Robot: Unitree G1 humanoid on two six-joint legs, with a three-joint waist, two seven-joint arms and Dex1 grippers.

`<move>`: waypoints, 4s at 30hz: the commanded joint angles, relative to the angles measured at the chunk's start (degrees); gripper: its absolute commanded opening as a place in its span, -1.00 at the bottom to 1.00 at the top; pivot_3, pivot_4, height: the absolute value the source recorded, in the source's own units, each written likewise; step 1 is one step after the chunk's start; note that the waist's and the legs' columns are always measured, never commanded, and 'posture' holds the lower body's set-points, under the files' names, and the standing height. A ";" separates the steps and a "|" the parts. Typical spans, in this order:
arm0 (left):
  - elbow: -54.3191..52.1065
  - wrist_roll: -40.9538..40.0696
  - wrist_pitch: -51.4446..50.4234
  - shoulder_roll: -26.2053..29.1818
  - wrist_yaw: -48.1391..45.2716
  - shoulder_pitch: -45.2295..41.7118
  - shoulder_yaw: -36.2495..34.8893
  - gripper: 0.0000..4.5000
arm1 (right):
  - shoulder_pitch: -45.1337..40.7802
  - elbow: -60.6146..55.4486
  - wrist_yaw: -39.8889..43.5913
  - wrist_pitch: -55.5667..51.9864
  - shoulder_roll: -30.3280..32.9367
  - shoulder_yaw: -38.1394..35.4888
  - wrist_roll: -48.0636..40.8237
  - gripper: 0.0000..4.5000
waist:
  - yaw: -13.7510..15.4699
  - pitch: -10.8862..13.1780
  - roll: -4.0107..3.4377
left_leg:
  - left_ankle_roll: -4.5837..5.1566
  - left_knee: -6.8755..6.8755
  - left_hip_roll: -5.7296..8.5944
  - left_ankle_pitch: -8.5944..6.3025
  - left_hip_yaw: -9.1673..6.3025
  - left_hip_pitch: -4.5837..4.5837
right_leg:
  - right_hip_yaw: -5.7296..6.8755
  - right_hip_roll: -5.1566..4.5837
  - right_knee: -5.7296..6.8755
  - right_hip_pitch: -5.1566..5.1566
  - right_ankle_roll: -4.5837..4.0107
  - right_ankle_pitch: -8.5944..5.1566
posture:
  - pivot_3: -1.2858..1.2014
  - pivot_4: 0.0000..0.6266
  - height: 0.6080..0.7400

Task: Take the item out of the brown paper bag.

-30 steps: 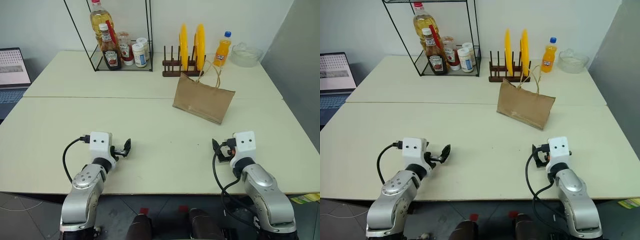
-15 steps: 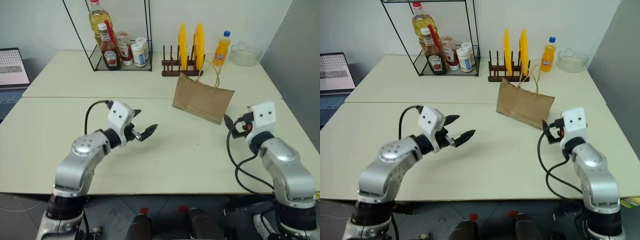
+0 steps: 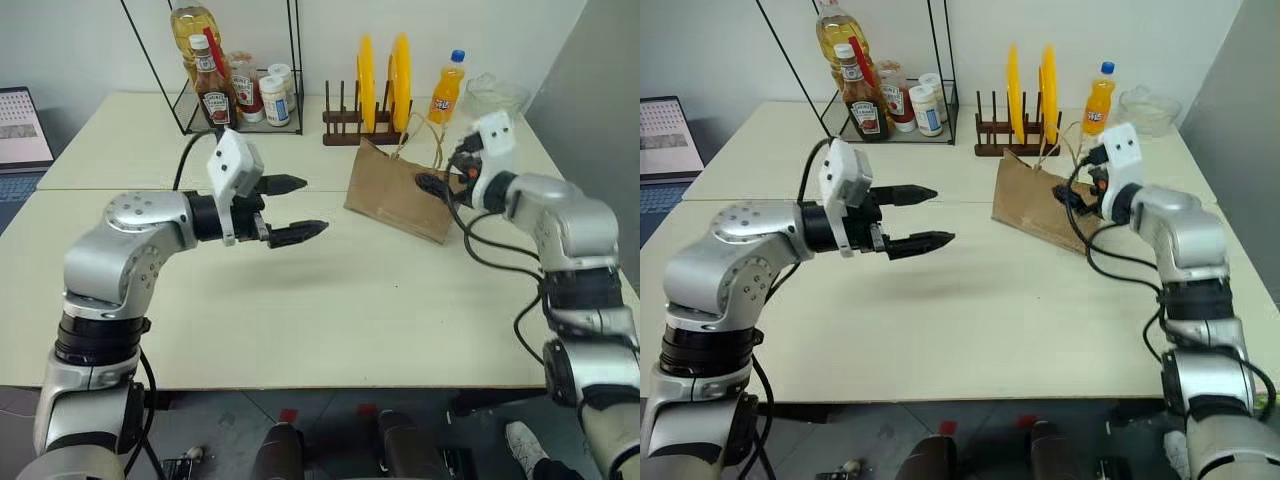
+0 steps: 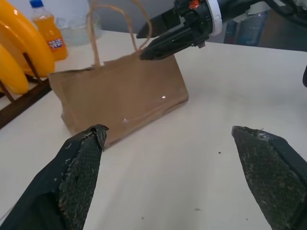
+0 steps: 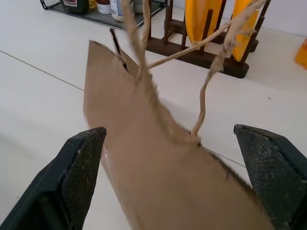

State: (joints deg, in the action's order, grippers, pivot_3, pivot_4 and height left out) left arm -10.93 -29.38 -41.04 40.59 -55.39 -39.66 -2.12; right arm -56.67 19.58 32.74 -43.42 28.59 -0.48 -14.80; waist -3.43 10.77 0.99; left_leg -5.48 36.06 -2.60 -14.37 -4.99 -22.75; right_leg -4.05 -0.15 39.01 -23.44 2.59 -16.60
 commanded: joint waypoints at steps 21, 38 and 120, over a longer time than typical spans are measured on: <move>-7.45 -6.17 -2.85 1.77 6.31 5.20 -8.35 1.00 | -24.86 47.99 4.44 25.45 -9.91 -4.47 3.51 0.26 | -0.46 0.02 -0.04 | -0.02 0.00 0.00 0.01 0.02 -0.08 | 0.03 -0.06 0.07 -0.07 -0.02 0.02 | 0.03 -0.52 1.00; -9.47 -8.97 -4.17 1.54 10.60 7.13 -9.87 1.00 | -26.15 46.84 8.09 27.29 -12.58 -8.20 3.14 -0.98 | -1.36 0.03 -0.04 | -0.03 0.00 0.00 0.01 0.02 -0.07 | 0.02 -0.06 0.11 -0.07 -0.04 0.03 | 0.03 -0.52 1.00; 81.36 34.16 47.65 -4.59 -4.96 -35.27 9.25 1.00 | 37.15 -51.49 -6.01 0.48 -15.47 -1.00 0.20 0.99 | -0.84 -0.02 0.03 | -0.03 0.34 0.05 0.02 -0.26 -0.14 | 0.22 0.02 0.58 -0.09 -0.05 0.00 | 0.03 -0.52 1.00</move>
State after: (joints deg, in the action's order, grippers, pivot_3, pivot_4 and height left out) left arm 70.43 4.17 6.73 35.35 -58.05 -72.92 7.05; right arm -19.49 -31.55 27.14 -44.11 12.72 0.38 -13.32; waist -4.27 10.75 1.02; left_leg -5.51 36.39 -2.55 -14.34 -5.25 -22.88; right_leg -3.83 -0.14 39.58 -23.53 2.54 -16.59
